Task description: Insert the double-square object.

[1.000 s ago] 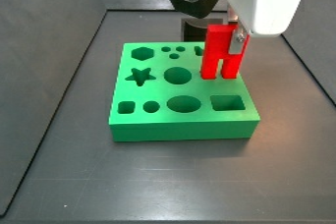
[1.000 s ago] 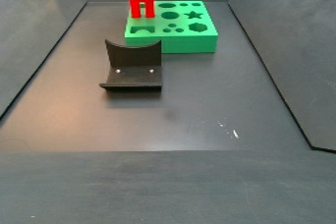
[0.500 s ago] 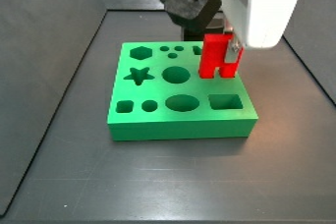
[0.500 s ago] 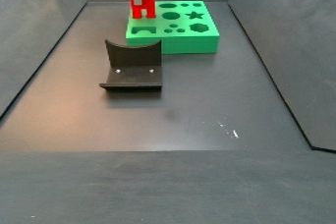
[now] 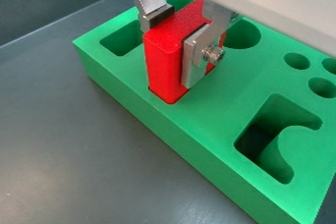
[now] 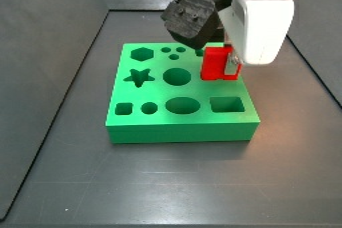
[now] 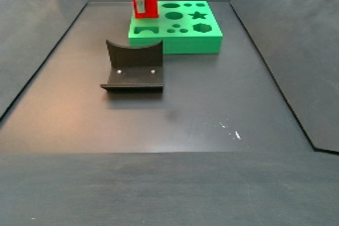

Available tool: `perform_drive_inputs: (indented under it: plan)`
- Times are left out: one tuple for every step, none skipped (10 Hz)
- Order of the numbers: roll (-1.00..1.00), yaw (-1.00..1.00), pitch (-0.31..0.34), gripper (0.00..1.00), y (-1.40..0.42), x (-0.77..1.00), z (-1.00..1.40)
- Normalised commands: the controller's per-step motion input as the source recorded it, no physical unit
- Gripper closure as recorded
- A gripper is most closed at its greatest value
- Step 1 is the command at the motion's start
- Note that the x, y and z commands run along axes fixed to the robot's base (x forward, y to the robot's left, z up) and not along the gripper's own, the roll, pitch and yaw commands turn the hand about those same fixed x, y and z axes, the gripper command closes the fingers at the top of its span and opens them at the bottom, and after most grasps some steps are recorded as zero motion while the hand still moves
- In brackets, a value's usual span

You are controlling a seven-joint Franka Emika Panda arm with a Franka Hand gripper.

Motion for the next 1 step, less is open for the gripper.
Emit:
perform_drive_inputs:
  plan:
    - [0.00,0.00,0.000,1.00,0.00,0.00,0.00]
